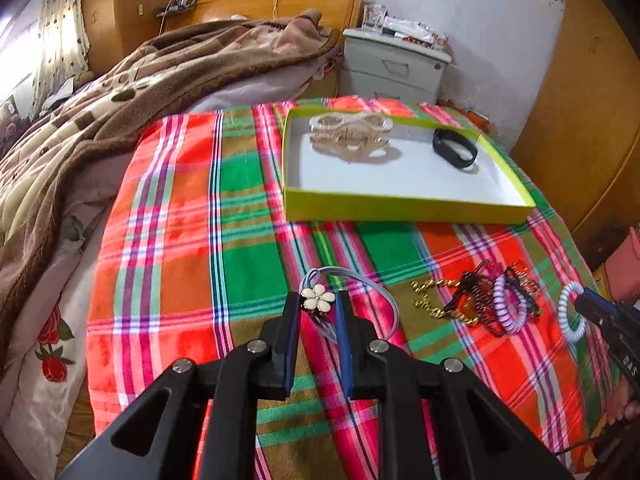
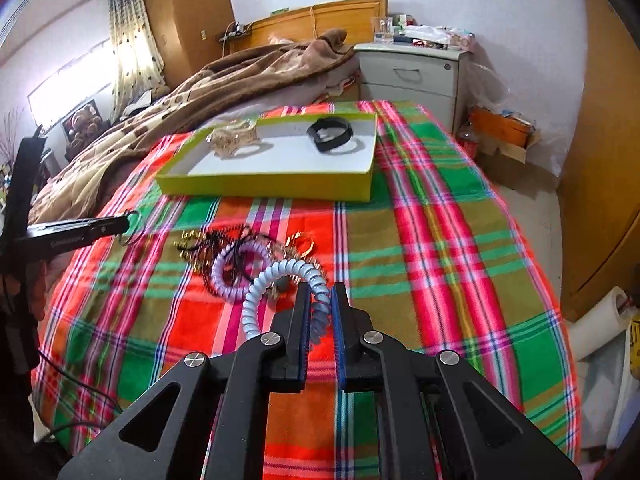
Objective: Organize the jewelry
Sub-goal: 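Carry both hair ties into the yellow box and open both tools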
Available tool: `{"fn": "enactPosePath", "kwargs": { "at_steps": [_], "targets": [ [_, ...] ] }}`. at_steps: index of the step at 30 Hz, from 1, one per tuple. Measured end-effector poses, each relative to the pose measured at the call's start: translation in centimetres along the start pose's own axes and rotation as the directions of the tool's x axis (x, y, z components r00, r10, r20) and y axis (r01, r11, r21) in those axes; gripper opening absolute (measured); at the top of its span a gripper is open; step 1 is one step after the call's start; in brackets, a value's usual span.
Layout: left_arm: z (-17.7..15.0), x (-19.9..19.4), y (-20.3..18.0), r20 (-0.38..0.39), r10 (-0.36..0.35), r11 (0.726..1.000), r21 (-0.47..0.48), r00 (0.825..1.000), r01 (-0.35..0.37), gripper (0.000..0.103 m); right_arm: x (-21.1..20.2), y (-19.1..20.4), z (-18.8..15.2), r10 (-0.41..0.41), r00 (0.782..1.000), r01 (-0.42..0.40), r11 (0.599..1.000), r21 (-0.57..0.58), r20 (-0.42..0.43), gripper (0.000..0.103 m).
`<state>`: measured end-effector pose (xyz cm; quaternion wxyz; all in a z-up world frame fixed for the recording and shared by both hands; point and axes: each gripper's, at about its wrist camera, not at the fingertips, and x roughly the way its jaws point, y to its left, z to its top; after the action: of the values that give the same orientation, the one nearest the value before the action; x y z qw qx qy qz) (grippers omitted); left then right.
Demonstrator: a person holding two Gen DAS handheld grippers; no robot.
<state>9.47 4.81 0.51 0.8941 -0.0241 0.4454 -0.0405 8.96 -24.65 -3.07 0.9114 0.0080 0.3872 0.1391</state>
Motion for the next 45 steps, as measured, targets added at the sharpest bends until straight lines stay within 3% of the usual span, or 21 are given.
{"fn": "enactPosePath", "kwargs": {
  "at_steps": [8, 16, 23, 31, 45],
  "targets": [
    [2.8, -1.5, -0.1, 0.066, -0.038, 0.999, -0.003, 0.997, 0.038, 0.018, 0.0, -0.8, 3.2, -0.015, 0.999, 0.015, 1.000, 0.001, 0.040, 0.010],
    [5.9, -0.9, -1.0, 0.089, -0.076, 0.997, 0.004, 0.993, 0.076, 0.018, 2.7, -0.9, 7.8, -0.005, 0.999, 0.006, 1.000, -0.011, 0.039, 0.010],
    [8.1, 1.6, -1.7, 0.065, -0.118, 0.993, -0.002, 0.991, 0.118, 0.018, 6.6, -0.5, 12.3, 0.012, 1.000, -0.012, 1.000, -0.028, 0.019, 0.010],
    [9.6, 4.7, -2.1, 0.027, -0.126, 0.992, -0.006, 0.992, 0.126, 0.018, 12.7, 0.5, 16.1, 0.023, 0.998, -0.027, 0.997, -0.066, -0.059, 0.010],
    [9.8, 8.8, -2.2, -0.046, -0.097, 0.995, -0.014, 0.994, 0.097, 0.018, 18.6, 3.8, 17.6, 0.011, 0.987, -0.044, 0.977, -0.207, -0.157, 0.010]
  ]
}}
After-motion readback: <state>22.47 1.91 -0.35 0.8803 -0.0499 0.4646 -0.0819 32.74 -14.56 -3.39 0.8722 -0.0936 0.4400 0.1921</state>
